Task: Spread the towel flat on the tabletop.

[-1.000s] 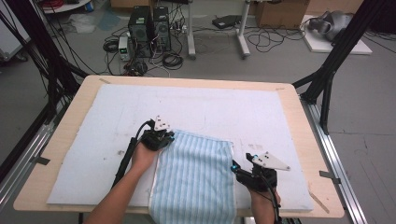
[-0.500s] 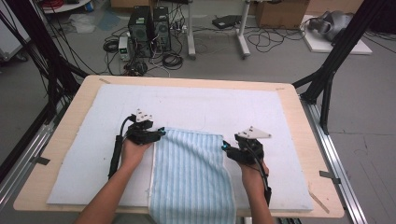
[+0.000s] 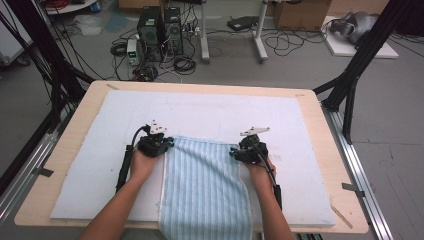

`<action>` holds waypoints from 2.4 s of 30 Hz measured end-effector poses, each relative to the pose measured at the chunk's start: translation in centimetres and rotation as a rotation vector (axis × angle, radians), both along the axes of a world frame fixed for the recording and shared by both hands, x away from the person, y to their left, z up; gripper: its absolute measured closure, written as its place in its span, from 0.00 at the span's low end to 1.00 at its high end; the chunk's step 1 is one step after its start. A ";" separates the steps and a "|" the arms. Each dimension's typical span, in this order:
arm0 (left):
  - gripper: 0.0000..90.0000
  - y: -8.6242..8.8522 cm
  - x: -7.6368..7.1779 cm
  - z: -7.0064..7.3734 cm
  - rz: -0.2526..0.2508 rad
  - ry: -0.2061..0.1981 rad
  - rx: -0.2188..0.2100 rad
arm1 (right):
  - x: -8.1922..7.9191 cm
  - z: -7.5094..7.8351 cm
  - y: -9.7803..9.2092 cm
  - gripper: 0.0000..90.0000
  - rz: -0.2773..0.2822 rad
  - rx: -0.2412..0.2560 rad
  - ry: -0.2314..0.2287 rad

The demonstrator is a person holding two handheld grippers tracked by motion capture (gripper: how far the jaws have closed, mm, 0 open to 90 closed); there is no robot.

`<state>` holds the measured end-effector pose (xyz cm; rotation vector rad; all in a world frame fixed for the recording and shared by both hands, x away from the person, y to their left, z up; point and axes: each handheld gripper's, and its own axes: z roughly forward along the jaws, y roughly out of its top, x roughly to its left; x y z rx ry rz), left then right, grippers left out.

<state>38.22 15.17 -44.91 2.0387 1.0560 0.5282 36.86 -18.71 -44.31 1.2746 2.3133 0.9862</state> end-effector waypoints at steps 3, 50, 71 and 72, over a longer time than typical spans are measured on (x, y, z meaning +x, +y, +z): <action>0.97 0.7 0.4 -0.1 0.003 0.036 -0.075 | 0.0 0.1 -0.1 0.91 0.052 0.002 -0.002; 0.55 2.7 7.5 1.6 0.265 0.065 -0.105 | 8.2 2.2 -1.5 0.66 -0.162 0.083 -0.131; 0.51 1.5 7.6 0.4 0.310 0.004 -0.082 | 7.4 1.2 0.4 0.61 -0.076 -0.033 -0.123; 0.49 1.9 7.2 0.7 0.292 -0.016 -0.123 | 7.0 1.8 0.1 0.55 -0.071 -0.019 -0.139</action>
